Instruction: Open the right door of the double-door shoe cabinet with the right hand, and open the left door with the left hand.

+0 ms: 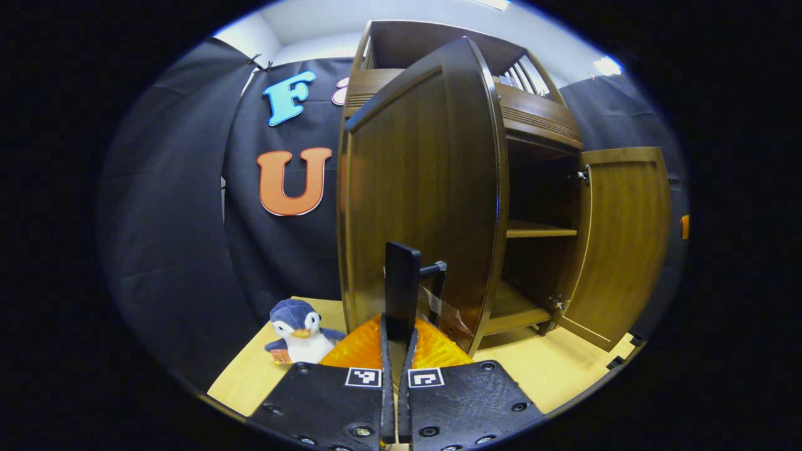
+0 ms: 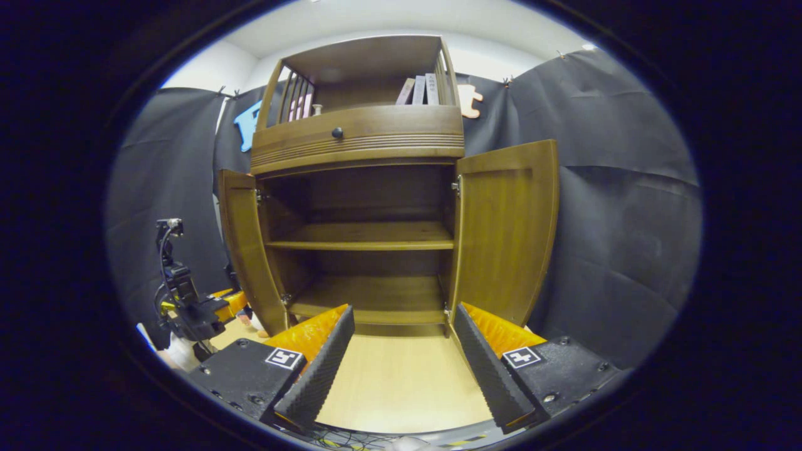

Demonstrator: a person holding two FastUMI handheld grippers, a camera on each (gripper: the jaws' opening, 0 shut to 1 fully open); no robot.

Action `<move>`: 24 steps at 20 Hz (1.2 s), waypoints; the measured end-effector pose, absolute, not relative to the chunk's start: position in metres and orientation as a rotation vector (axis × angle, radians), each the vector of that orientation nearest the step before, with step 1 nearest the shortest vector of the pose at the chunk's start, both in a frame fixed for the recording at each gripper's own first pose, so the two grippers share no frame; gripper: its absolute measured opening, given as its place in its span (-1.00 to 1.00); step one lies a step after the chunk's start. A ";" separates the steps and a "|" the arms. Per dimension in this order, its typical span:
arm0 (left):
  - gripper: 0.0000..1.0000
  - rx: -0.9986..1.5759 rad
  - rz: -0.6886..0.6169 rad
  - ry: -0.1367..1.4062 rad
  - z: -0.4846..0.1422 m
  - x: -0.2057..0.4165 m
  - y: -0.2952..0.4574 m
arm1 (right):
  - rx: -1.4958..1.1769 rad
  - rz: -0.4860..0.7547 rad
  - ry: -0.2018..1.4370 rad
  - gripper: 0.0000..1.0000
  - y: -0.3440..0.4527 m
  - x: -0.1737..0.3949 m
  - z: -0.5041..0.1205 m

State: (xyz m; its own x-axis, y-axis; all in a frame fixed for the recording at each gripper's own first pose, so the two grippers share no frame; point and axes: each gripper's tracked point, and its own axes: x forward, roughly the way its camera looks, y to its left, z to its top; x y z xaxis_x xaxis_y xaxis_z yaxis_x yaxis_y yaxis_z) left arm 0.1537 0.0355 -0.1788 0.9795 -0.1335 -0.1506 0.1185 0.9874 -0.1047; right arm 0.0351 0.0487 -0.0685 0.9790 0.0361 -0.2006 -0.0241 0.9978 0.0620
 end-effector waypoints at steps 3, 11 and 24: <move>-0.97 -0.077 -0.121 0.149 -0.178 0.149 0.050 | 0.061 0.046 0.210 1.00 0.054 0.036 -0.071; -1.00 -0.079 -0.101 0.134 -0.184 0.146 0.097 | 0.063 0.053 0.217 1.00 0.055 0.040 -0.074; -1.00 -0.090 -0.221 0.103 -0.194 0.159 0.143 | 0.044 0.099 0.247 1.00 0.075 0.039 -0.083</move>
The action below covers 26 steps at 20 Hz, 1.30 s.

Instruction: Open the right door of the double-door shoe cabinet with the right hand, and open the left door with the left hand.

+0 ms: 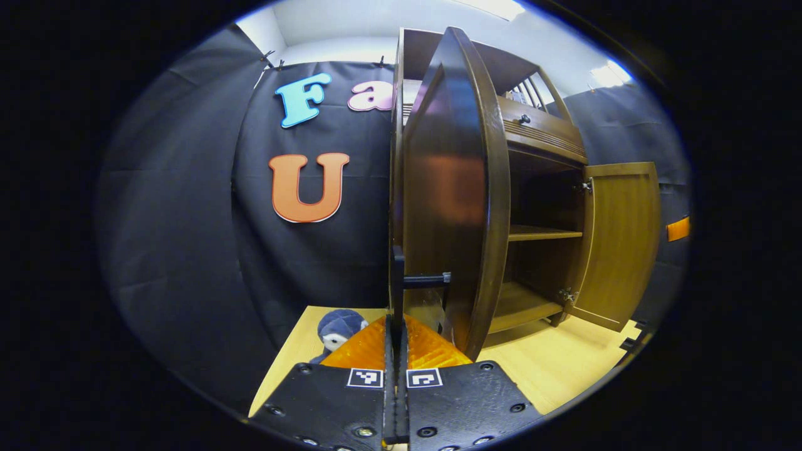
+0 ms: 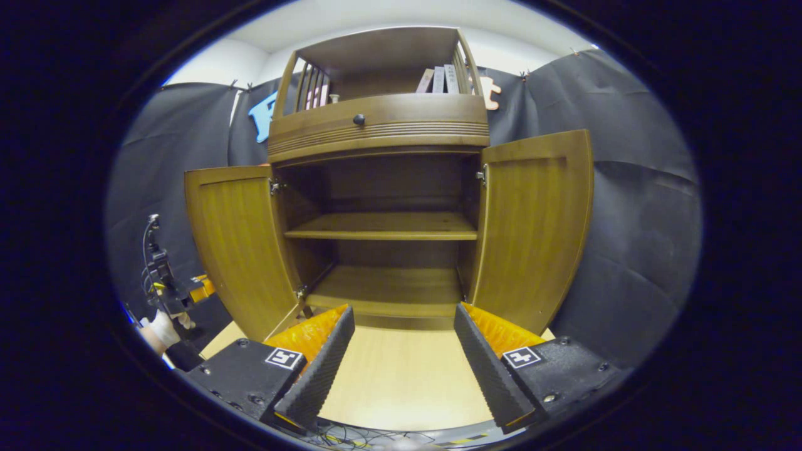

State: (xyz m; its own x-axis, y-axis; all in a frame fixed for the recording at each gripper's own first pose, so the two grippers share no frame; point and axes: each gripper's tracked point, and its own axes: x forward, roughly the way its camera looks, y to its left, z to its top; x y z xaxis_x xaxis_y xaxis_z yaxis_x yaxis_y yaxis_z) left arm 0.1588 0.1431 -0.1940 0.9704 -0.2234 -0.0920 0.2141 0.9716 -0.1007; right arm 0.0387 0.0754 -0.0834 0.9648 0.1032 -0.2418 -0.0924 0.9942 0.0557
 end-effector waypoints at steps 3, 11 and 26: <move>-1.00 -0.102 -0.263 0.112 -0.194 0.161 0.151 | 0.043 0.109 0.266 1.00 0.080 0.039 -0.089; -0.99 -0.115 -0.362 0.114 -0.192 0.165 0.164 | 0.027 0.140 0.285 1.00 0.090 0.040 -0.091; 1.00 -0.082 -0.092 0.083 -0.154 0.102 0.229 | -0.017 0.127 0.212 1.00 0.077 0.050 -0.076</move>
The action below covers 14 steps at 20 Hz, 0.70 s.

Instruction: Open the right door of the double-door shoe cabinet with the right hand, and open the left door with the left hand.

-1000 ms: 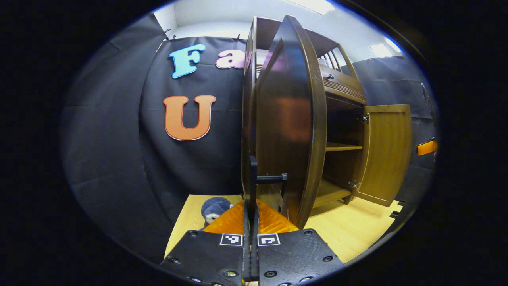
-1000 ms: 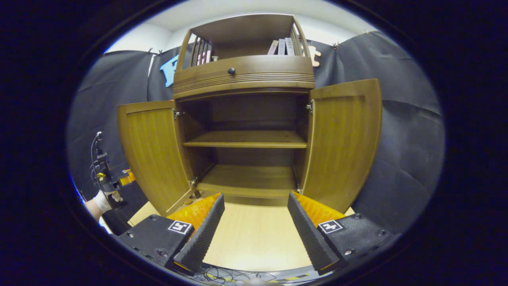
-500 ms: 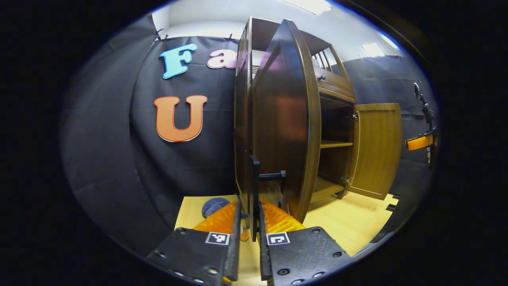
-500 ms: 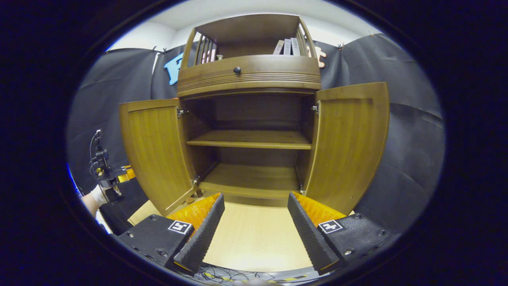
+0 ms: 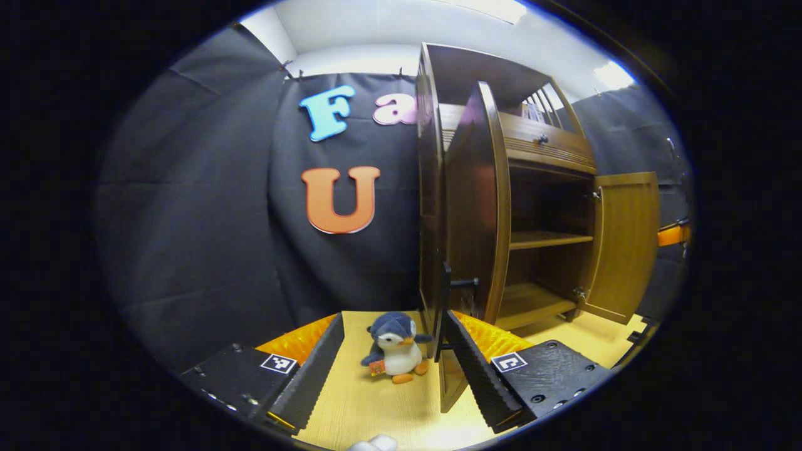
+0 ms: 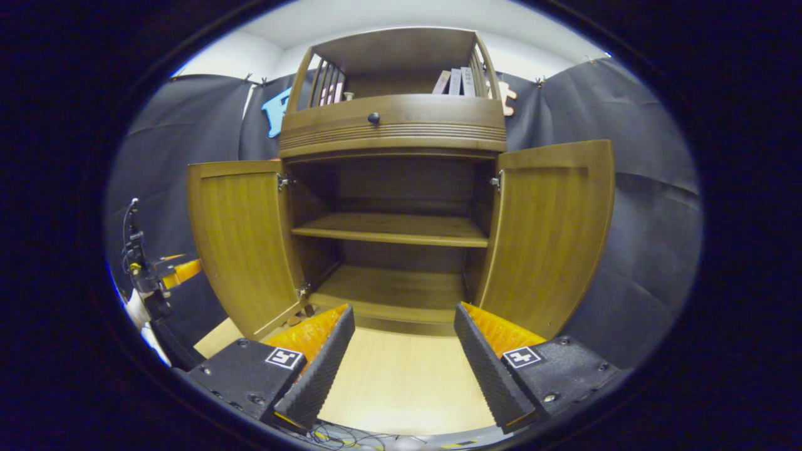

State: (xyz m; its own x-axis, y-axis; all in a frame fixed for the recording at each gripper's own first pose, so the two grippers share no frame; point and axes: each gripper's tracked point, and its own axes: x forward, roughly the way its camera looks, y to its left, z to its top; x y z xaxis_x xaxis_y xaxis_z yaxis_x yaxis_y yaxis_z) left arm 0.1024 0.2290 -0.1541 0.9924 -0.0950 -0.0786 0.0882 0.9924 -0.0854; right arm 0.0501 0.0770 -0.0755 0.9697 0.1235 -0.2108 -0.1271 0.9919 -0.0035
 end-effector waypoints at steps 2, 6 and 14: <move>0.93 -0.081 -0.042 0.072 -0.134 0.088 0.228 | -0.024 0.122 0.194 0.99 0.073 0.052 -0.070; 0.90 -0.056 -0.005 0.029 -0.080 0.071 0.202 | 0.000 0.128 0.161 1.00 0.069 0.057 -0.056; 0.91 0.028 0.014 0.000 -0.018 0.069 0.099 | 0.024 0.105 0.115 0.99 0.050 0.059 -0.037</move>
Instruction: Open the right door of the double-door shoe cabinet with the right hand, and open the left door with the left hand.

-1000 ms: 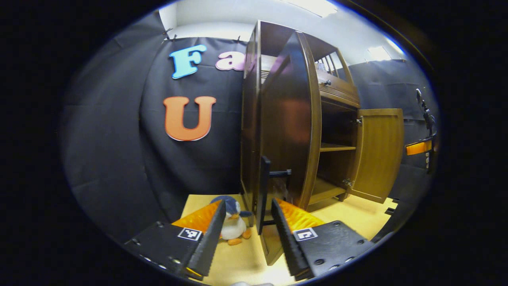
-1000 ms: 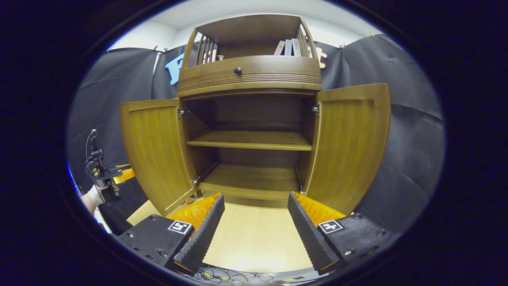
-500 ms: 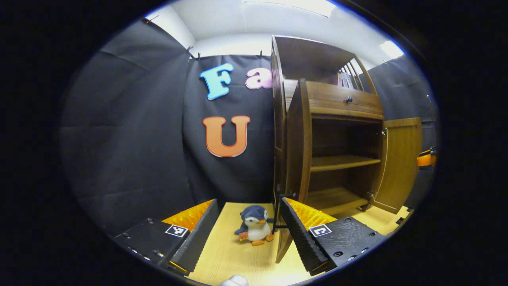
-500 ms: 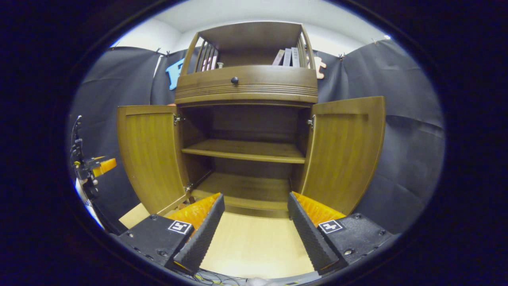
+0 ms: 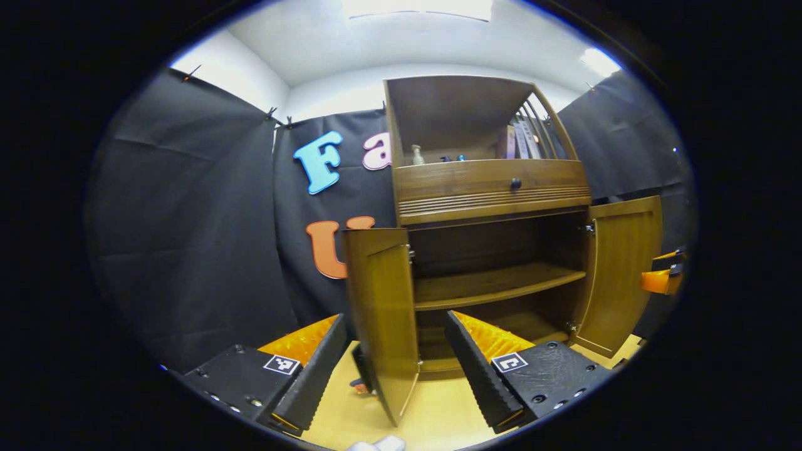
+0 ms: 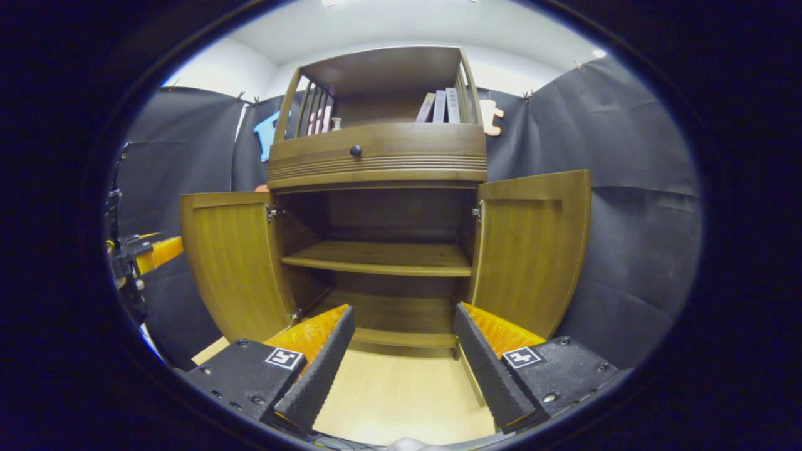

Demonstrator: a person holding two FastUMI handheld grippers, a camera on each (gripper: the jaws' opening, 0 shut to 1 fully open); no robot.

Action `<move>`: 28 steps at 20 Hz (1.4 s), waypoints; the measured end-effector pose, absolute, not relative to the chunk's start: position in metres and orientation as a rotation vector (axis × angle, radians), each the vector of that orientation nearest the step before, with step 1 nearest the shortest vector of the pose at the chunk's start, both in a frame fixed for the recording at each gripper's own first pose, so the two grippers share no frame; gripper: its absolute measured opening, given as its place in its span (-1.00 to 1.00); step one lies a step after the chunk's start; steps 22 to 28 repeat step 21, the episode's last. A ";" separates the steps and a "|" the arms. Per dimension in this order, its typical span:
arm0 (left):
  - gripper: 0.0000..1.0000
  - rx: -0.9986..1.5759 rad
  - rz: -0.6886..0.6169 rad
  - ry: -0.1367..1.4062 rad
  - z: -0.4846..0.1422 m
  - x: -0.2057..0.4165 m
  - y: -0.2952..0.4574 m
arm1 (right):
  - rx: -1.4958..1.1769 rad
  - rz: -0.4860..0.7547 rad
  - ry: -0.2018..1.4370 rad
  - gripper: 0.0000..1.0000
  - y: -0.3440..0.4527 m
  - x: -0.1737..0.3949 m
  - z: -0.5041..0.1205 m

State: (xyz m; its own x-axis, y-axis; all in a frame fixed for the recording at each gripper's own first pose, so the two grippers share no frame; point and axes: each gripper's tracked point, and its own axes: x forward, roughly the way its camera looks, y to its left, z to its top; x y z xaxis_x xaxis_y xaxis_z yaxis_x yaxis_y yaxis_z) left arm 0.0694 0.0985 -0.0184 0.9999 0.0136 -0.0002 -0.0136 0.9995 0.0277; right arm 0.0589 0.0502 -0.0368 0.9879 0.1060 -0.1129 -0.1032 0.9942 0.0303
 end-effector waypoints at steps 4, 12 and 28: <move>0.92 -0.001 -0.038 0.034 -0.031 0.067 0.034 | 0.027 0.087 0.103 0.99 0.040 0.057 -0.034; 0.92 -0.015 -0.086 0.066 -0.047 0.063 -0.008 | 0.022 0.049 0.104 1.00 0.024 0.054 -0.035; 0.91 -0.011 -0.107 0.050 -0.037 0.064 -0.012 | 0.024 0.023 0.079 0.99 0.018 0.052 -0.028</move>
